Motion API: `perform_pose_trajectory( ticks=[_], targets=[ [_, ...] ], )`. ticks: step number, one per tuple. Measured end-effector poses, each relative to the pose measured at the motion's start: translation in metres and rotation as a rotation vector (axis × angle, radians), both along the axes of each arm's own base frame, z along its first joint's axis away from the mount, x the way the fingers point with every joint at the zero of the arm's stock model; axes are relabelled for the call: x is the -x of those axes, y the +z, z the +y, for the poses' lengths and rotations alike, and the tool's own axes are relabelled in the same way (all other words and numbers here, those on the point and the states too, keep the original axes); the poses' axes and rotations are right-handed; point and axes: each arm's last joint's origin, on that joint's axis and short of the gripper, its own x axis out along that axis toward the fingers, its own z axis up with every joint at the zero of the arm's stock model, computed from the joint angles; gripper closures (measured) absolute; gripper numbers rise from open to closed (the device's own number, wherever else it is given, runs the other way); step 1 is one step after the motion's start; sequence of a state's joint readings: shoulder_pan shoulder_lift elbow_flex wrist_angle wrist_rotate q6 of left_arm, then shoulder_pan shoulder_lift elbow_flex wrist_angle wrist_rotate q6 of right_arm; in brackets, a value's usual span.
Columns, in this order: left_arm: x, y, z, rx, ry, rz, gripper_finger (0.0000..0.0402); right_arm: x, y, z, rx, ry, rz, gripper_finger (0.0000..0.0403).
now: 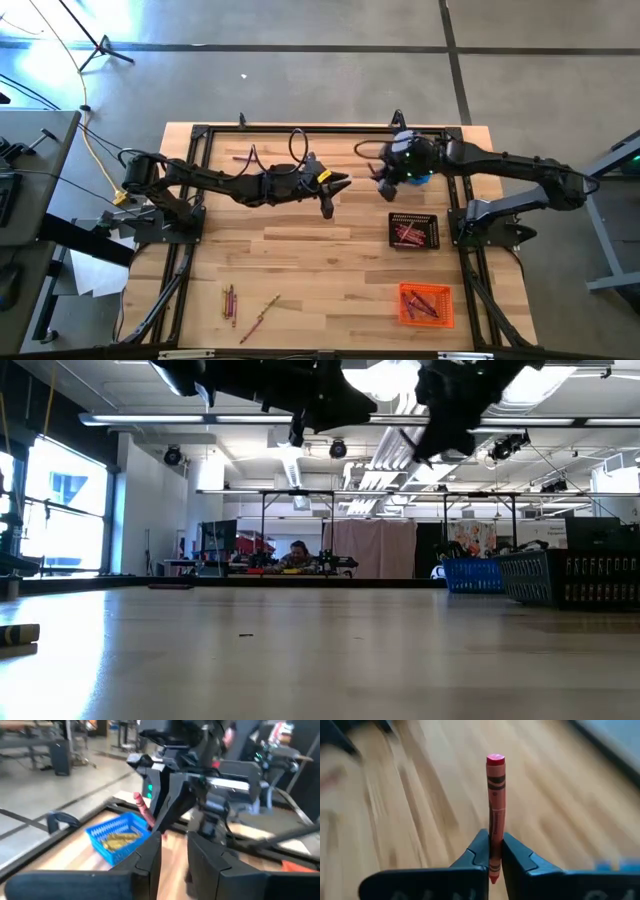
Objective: Sort crayons
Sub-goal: Put the red crayon into the black bin, then put the violet crayon into the orange bin
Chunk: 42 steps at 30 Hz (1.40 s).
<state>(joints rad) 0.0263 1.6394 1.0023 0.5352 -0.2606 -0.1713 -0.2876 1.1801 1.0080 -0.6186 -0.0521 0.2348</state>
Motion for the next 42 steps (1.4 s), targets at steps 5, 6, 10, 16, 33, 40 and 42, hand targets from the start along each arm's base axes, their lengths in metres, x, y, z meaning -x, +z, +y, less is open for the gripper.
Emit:
perform_pose_trajectory(
  ticks=[5,6,10,16,33,40,42],
  targets=[
    [0.000,-0.005,-0.002,0.035,-0.053,0.048,0.0319,0.018,-0.018,0.027,-0.143,-0.004,0.246,0.0392],
    [0.000,-0.006,-0.002,0.042,-0.060,0.057,0.0319,0.022,-0.023,0.033,-0.166,-0.008,0.286,0.0392],
    [0.001,-0.008,-0.003,0.047,-0.079,0.075,0.0319,0.036,-0.047,0.054,-0.239,-0.044,0.433,0.0392],
    [0.001,-0.010,-0.003,0.052,-0.097,0.096,0.0319,0.044,-0.068,0.075,-0.272,-0.053,0.505,0.0387],
    [0.054,-0.031,-0.013,0.379,-0.141,0.692,0.0319,0.043,-0.067,0.083,-0.284,-0.019,0.499,0.0308],
    [0.109,-0.047,-0.070,0.748,0.048,1.190,0.0319,0.032,-0.061,0.084,-0.227,0.094,0.385,0.0307],
    [0.119,-0.048,-0.089,0.809,0.093,1.253,0.0319,0.030,-0.060,0.084,-0.208,0.127,0.364,0.0307]
  ],
)
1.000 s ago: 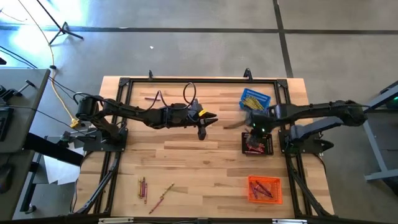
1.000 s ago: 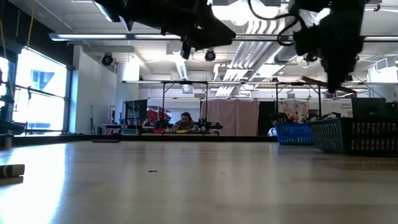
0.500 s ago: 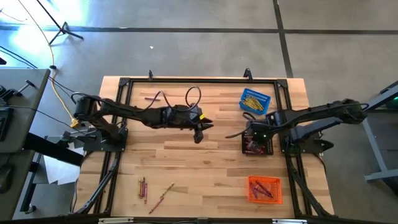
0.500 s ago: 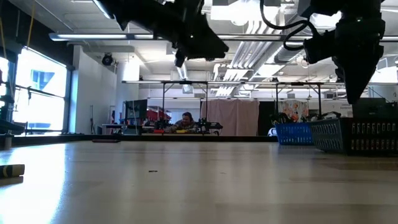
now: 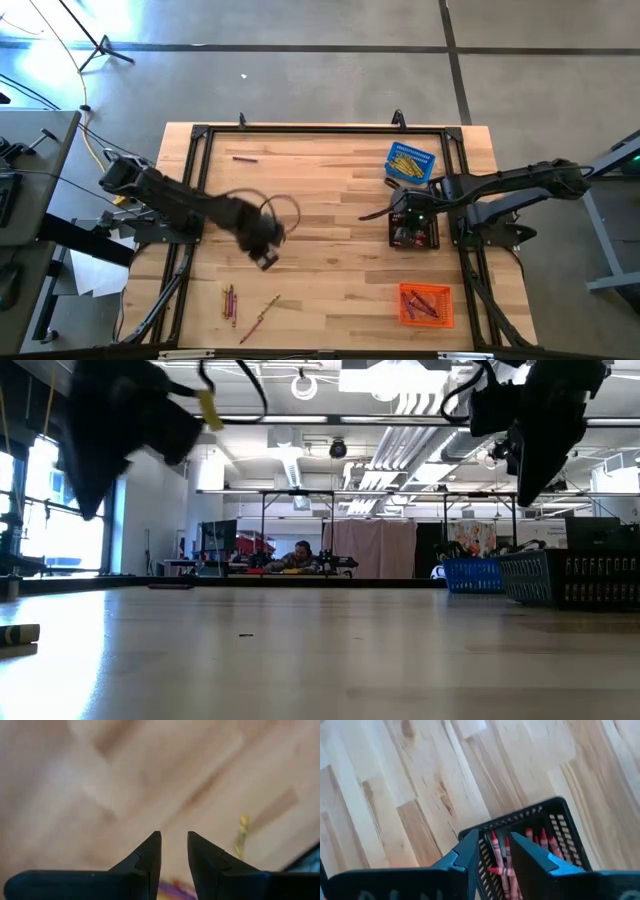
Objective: Sort crayons
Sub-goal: Put the violet crayon into the orange bin
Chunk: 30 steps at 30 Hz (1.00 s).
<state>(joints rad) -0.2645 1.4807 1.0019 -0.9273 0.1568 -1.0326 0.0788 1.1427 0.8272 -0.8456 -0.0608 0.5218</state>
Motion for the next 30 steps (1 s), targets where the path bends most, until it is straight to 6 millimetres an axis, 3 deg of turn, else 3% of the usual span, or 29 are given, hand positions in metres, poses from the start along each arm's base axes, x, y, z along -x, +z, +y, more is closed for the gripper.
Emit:
perform_pose_trajectory(
  ticks=[7,11,15,18,30],
  targets=[
    [0.022,0.000,-0.051,0.090,0.144,0.126,0.0319,-0.003,0.001,0.000,0.047,0.073,-0.038,0.0306],
    [0.029,-0.001,-0.049,-0.103,0.196,0.095,0.0319,-0.003,0.001,-0.003,0.133,0.065,-0.041,0.0306],
    [0.023,-0.001,-0.017,-0.388,0.201,0.022,0.0319,-0.006,0.003,-0.004,0.185,0.082,-0.077,0.0306],
    [0.012,0.000,0.013,-0.491,0.148,0.016,0.0319,-0.010,0.005,-0.003,0.186,0.085,-0.128,0.0306],
    [0.006,0.000,0.145,-0.550,-0.159,0.109,0.0319,-0.011,0.006,-0.003,0.135,-0.016,-0.139,0.0306]
  ],
)
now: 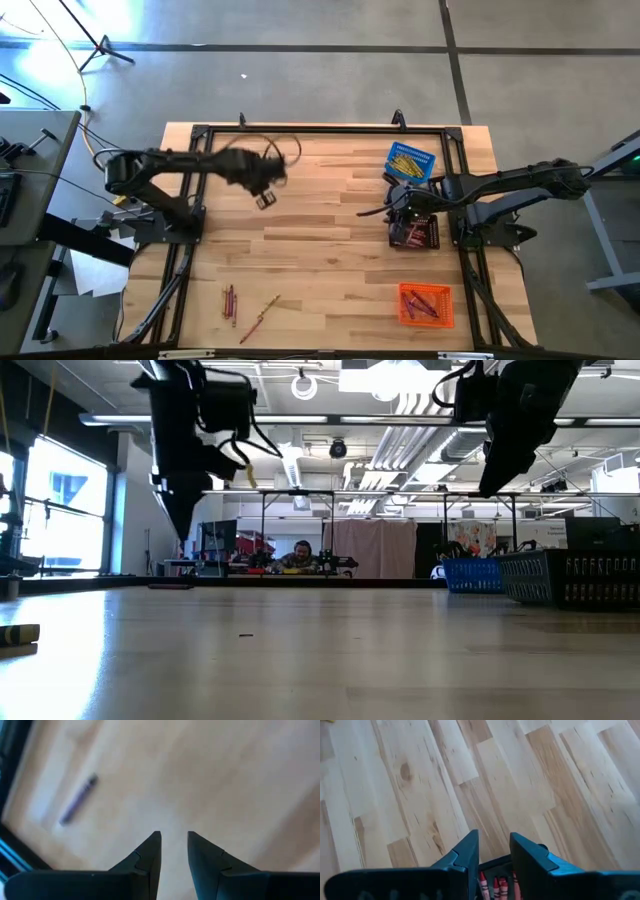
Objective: Sort crayons
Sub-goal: Put the violet crayon into the orange bin
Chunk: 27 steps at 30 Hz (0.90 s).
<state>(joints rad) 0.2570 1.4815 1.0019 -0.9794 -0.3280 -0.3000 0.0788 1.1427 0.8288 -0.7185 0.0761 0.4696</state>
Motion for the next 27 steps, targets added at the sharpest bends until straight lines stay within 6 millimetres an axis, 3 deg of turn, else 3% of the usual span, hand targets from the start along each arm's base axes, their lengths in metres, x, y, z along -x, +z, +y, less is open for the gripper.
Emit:
perform_pose_trajectory(
  ticks=[8,13,19,27],
  targets=[
    [0.016,-0.002,0.082,0.025,-0.034,-0.111,0.0319,-0.002,0.001,-0.001,0.018,-0.027,-0.029,0.0306],
    [0.036,-0.013,0.117,0.045,-0.005,-0.063,0.0319,-0.004,0.003,-0.002,0.064,-0.040,-0.057,0.0306],
    [0.051,-0.035,0.140,0.103,-0.008,0.028,0.0319,-0.006,0.004,-0.011,0.110,-0.067,-0.068,0.0306],
    [0.053,-0.064,0.152,0.137,-0.001,0.146,0.0319,-0.008,0.006,-0.034,0.163,-0.102,-0.095,0.0306]
  ],
)
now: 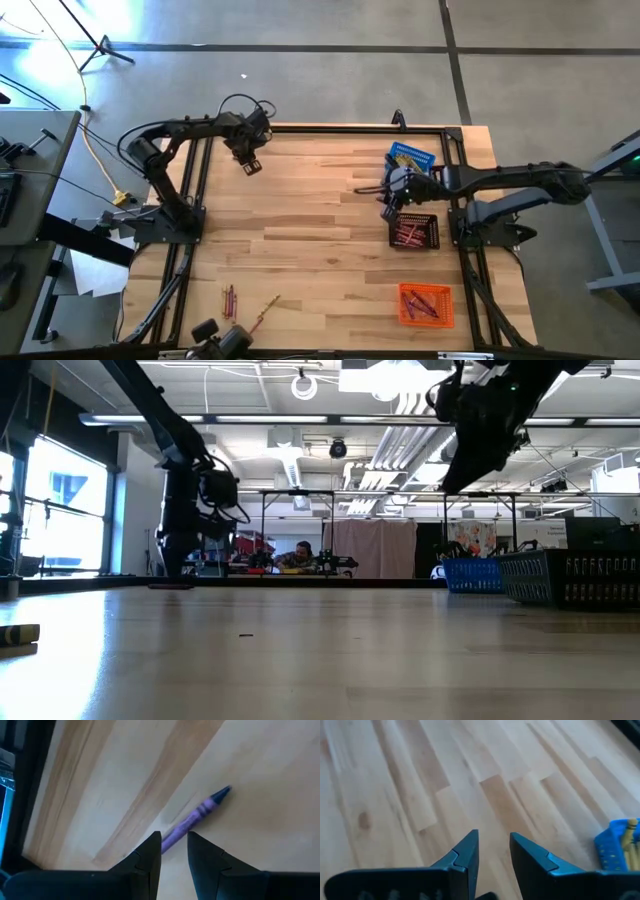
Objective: Sort crayons
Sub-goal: Put the violet crayon into the orange bin
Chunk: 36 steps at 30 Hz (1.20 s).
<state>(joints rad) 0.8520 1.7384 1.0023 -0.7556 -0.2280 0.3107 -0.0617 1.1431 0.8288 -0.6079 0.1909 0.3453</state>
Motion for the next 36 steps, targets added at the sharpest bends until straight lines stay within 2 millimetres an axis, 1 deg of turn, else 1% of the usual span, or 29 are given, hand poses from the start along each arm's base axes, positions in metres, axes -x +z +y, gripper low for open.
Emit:
perform_pose_trajectory(
  ticks=[7,13,16,20,26,28,32,34,36],
  targets=[
    [-0.001,-0.012,0.002,0.030,-0.053,0.050,0.0319,0.002,0.000,-0.014,0.005,-0.056,0.003,0.0306],
    [-0.002,-0.016,0.001,0.084,-0.058,0.021,0.0322,0.002,0.000,-0.017,-0.003,-0.067,0.001,0.0306],
    [-0.003,-0.016,0.000,0.096,-0.017,-0.004,0.0344,0.002,0.000,-0.016,-0.033,-0.050,-0.003,0.0306],
    [-0.003,-0.016,0.000,0.091,0.038,-0.009,0.0391,0.000,0.001,-0.015,-0.066,-0.055,-0.028,0.0306],
    [-0.003,-0.011,-0.002,0.035,0.137,-0.025,0.0399,-0.006,0.006,-0.015,-0.071,-0.063,-0.111,0.0306],
    [-0.008,-0.004,-0.003,0.013,0.177,-0.092,0.0399,-0.009,0.009,-0.014,-0.057,-0.054,-0.154,0.0306],
    [-0.028,0.025,-0.012,-0.035,0.150,-0.269,0.0401,-0.017,0.010,-0.013,0.024,-0.074,-0.198,0.0306],
    [-0.040,0.039,-0.021,-0.050,0.117,-0.398,0.0401,-0.023,0.010,-0.013,0.081,-0.097,-0.226,0.0306],
    [-0.056,0.058,-0.032,-0.072,0.072,-0.582,0.0401,-0.029,0.009,-0.012,0.132,-0.108,-0.277,0.0306]
  ],
)
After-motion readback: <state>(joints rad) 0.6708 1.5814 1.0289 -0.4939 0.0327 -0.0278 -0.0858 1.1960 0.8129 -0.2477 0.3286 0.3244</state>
